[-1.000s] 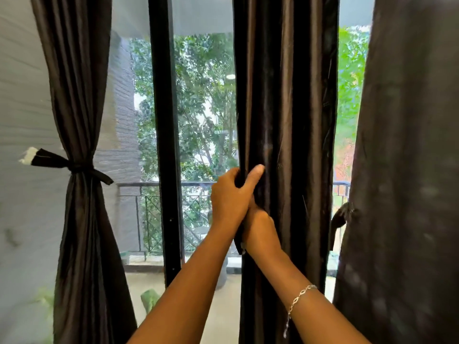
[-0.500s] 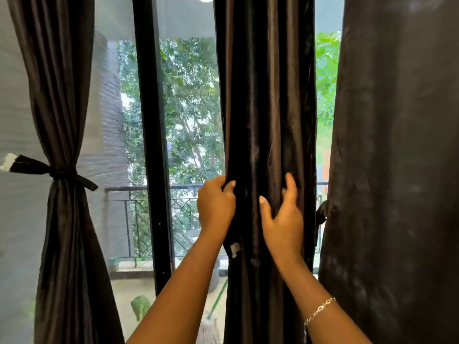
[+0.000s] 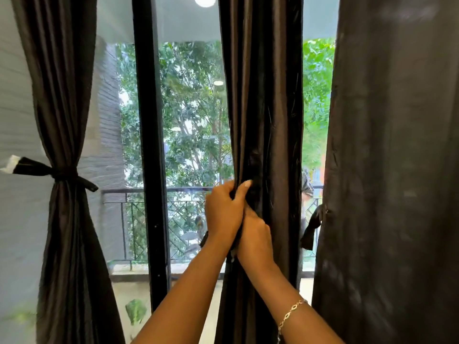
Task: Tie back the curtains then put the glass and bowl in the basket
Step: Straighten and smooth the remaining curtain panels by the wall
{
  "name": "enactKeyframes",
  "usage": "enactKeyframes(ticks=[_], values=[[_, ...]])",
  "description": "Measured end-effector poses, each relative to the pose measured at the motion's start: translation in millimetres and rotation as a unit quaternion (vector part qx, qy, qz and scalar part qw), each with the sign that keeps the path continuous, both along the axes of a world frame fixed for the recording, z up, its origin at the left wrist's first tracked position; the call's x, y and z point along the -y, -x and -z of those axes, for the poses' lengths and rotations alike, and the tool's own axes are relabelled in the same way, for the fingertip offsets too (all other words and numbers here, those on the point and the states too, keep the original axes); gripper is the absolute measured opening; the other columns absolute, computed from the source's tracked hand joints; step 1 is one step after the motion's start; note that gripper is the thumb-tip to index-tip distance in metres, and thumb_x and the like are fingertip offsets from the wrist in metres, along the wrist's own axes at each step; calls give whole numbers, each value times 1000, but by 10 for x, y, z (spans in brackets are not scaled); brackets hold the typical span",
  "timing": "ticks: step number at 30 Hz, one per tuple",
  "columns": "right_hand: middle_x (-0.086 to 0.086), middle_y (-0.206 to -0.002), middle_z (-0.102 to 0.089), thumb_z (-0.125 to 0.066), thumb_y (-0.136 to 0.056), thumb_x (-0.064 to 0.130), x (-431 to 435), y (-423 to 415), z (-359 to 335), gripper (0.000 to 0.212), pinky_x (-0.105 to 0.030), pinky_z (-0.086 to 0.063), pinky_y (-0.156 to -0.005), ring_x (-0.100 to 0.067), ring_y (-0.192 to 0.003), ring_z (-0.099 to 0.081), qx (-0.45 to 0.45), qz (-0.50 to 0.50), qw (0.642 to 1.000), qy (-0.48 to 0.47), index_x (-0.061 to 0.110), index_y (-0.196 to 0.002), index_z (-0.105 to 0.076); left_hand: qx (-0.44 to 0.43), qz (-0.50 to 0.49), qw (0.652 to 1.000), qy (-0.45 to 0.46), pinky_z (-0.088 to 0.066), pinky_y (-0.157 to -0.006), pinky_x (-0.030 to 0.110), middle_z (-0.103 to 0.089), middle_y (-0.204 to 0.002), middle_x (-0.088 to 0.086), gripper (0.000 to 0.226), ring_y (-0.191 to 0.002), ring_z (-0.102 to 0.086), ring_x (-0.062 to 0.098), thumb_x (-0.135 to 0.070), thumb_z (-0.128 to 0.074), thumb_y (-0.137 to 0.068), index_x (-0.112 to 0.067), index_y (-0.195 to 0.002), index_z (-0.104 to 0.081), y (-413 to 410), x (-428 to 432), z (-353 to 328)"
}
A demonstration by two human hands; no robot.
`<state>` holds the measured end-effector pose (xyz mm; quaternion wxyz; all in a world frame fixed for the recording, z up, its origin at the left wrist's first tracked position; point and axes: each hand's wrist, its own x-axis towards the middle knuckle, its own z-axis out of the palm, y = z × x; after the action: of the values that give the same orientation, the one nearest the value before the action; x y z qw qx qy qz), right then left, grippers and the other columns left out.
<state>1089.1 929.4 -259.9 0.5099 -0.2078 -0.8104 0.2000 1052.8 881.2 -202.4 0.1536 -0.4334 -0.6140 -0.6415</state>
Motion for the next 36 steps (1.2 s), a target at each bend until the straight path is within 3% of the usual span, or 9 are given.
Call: enactKeyframes(ticks=[6, 8, 12, 16, 20, 24, 28, 32, 36], values=[[-10, -136, -52, -39, -90, 12, 46, -204, 86, 42, -28, -40, -102, -18, -125, -50, -243, 83, 955, -150, 11, -132, -46, 0, -32, 999, 8, -23, -41, 17, -40, -45, -6, 37, -45, -34, 7, -18, -53, -92, -17, -58, -38, 44, -8, -14], [-8, -140, -47, -42, -90, 11, -54, -291, 49, 44, -29, -35, -107, -15, -130, -41, -285, 74, 948, -121, 13, -135, -40, -1, -29, 1000, 11, -23, -39, 17, -35, -44, -8, 36, -42, -33, 8, -18, -53, -93, -17, -59, -41, 62, -16, -8], [-14, -130, -52, -56, -88, 13, -284, -351, -64, 51, -38, -42, -99, -30, -120, -50, -169, 111, 979, 30, 6, -136, -40, 9, -16, 1000, 18, -23, -45, 25, -38, -45, -7, 39, -43, -37, 9, -19, -53, -92, -20, -55, -41, 71, -56, -16], [-16, -112, -63, -39, -91, 4, -226, -329, -33, 55, -43, -49, -81, -37, -101, -60, 31, 101, 993, 57, 20, -143, -28, 20, -15, 999, 28, -28, -48, 26, -47, -50, 0, 36, -48, -43, 16, -22, -53, -92, -16, -57, -51, 40, -123, -4], [-10, -114, -61, -38, -95, 13, -95, -196, 77, 51, -44, -51, -82, -31, -97, -63, 30, 65, 997, 11, 22, -143, -25, 0, -43, 998, 38, -34, -51, 27, -57, -62, 6, 32, -59, -52, 22, -27, -49, -94, -4, -76, -61, -23, -170, 3], [-13, -103, -65, -42, -90, 24, 0, -152, 82, 37, -43, -52, -81, -28, -89, -63, -22, -14, 994, 107, 10, -124, -51, -35, -57, 998, 21, -31, -50, 28, -54, -59, -1, 35, -61, -51, 21, -42, -51, -91, -14, -69, -54, -121, -144, 53], [-8, -117, -64, -44, -85, 23, -13, -232, 34, 46, -33, -48, -87, -26, -105, -62, 12, -22, 1000, -6, 14, -130, -50, -51, -116, 991, 37, -36, -59, 33, -67, -82, 12, 23, -79, -61, 31, -26, -49, -93, -8, -93, -64, -61, -157, 73], [-5, -146, -39, -43, -86, 25, -72, -398, -51, 53, -19, -24, -110, -15, -136, -33, -244, 65, 964, -84, 9, -137, -42, -42, -106, 993, 35, -46, -65, 38, -68, -80, 14, 22, -77, -62, 33, -21, -48, -93, -9, -96, -66, 51, -143, 70], [-7, -149, -32, -58, -89, 14, -412, -544, -294, 66, -22, -27, -105, -21, -139, -29, -192, 75, 974, 92, 12, -145, -24, -41, -87, 995, 38, -47, -64, 35, -69, -81, 11, 22, -75, -62, 30, -23, -49, -94, -13, -103, -66, 92, -126, 66]])
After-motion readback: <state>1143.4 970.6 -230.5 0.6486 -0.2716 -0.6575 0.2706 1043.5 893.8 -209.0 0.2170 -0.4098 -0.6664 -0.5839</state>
